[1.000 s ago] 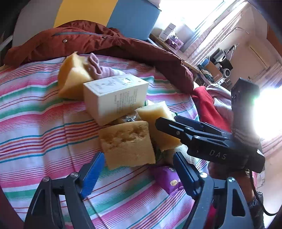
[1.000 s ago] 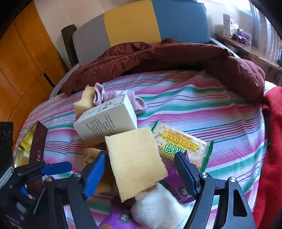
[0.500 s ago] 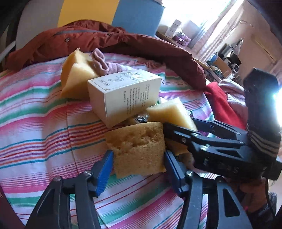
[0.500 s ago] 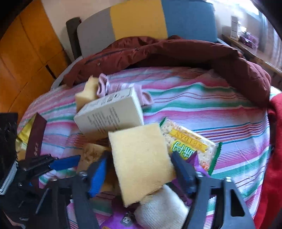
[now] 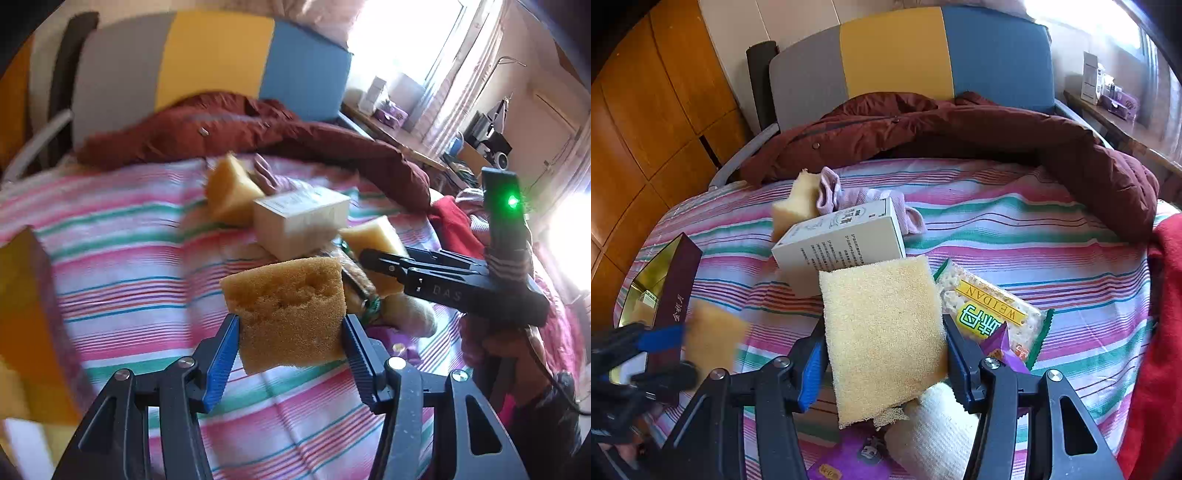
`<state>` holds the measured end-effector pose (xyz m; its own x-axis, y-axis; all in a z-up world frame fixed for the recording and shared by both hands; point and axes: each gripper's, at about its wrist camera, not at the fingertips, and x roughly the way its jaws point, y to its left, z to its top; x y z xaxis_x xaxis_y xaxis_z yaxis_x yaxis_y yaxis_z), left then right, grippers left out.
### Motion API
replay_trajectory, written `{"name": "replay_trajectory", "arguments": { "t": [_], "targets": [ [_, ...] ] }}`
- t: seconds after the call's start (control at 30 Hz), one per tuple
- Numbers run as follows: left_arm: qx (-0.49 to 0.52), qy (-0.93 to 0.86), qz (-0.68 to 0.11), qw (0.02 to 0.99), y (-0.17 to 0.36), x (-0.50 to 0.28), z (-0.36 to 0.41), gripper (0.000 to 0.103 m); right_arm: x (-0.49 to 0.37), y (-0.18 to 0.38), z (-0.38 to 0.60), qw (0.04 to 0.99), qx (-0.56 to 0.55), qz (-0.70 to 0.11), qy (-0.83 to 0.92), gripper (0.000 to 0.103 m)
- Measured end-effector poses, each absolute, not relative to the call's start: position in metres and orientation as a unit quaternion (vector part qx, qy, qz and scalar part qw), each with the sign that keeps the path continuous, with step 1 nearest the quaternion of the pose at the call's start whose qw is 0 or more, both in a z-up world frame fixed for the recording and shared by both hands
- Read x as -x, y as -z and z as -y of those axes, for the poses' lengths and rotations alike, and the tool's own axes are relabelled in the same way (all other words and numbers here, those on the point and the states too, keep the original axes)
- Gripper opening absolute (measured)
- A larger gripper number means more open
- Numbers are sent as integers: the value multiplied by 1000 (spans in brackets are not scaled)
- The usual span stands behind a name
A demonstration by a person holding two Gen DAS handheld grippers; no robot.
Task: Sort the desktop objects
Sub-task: 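Grasp the brown sponge with the left tool while the right tool grasps the flat pale-yellow sponge, then carry both sponges to the gold tray and open both tools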
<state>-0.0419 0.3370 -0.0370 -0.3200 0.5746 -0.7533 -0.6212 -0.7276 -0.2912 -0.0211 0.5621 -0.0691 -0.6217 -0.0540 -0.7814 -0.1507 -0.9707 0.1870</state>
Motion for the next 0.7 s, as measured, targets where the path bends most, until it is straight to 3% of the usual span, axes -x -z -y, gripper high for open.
{"name": "replay_trajectory", "arguments": {
  "t": [0.3, 0.7],
  "targets": [
    [408, -862, -22, 299, -1, 32, -243, 57, 14, 59, -541, 26, 431, -106, -896, 57],
    [396, -894, 10, 210, -2, 24, -136, 57, 17, 20, -431, -42, 412, -79, -907, 57]
  ]
}}
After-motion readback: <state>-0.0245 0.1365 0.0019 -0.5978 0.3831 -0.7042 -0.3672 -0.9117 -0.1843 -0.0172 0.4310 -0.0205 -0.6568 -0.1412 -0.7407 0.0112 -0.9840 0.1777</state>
